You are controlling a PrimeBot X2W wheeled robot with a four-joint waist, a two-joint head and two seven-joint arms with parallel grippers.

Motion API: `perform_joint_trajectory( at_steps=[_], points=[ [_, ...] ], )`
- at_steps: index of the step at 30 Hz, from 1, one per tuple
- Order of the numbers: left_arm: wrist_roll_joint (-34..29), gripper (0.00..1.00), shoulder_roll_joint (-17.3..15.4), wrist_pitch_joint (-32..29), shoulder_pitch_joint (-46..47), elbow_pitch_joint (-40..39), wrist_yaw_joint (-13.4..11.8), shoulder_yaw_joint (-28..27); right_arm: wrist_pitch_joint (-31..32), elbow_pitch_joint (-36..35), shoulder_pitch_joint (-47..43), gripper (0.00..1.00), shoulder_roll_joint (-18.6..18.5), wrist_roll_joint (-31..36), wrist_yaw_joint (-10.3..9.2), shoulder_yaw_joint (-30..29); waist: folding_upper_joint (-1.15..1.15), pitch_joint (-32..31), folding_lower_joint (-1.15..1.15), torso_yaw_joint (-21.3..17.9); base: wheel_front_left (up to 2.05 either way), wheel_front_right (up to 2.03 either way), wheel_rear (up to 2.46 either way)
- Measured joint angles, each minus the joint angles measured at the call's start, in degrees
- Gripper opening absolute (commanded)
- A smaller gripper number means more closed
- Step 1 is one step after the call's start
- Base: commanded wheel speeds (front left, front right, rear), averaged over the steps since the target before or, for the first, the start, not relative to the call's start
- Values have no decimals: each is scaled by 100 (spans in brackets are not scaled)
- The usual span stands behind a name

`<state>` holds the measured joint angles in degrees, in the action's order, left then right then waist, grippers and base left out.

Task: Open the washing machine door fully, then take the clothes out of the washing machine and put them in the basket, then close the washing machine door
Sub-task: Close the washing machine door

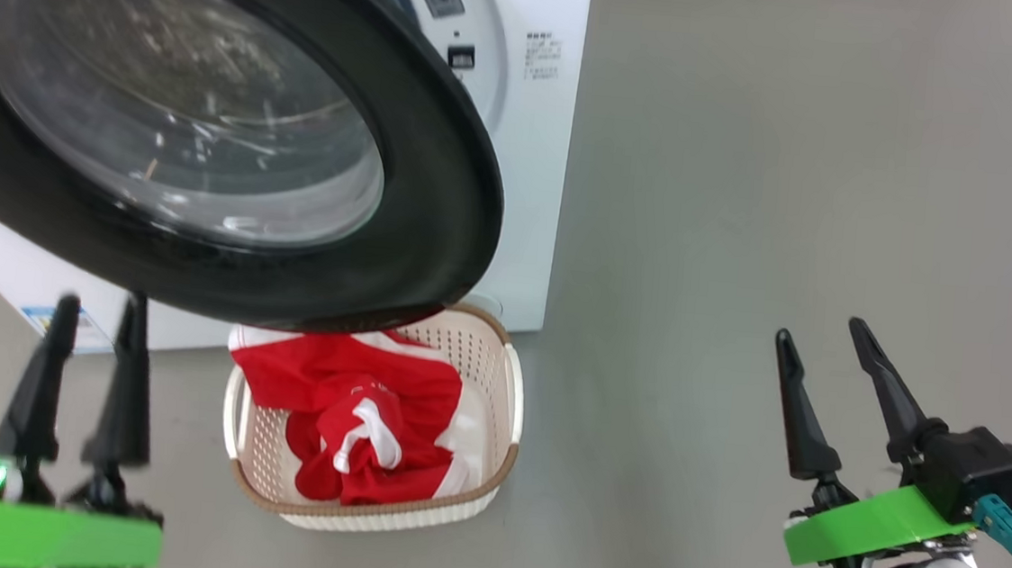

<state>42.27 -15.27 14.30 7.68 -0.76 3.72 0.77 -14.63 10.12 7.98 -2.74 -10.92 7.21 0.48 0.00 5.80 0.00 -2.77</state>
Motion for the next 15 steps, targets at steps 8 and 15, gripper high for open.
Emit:
perform_joint_trajectory(
  at_steps=[8, 15],
  points=[
    [-965, 100, -55, 1, -877, -166, -257, 212, -1, -7, -297, 100, 4, -1, 0, -90, 0, -422, 0, -13, 0, 0, 0],
    [-1456, 100, -51, 1, -1235, -279, -275, 133, -1, -29, -489, 100, 8, 18, 0, -153, 0, -737, 0, -83, 0, 0, 0]
  ],
)
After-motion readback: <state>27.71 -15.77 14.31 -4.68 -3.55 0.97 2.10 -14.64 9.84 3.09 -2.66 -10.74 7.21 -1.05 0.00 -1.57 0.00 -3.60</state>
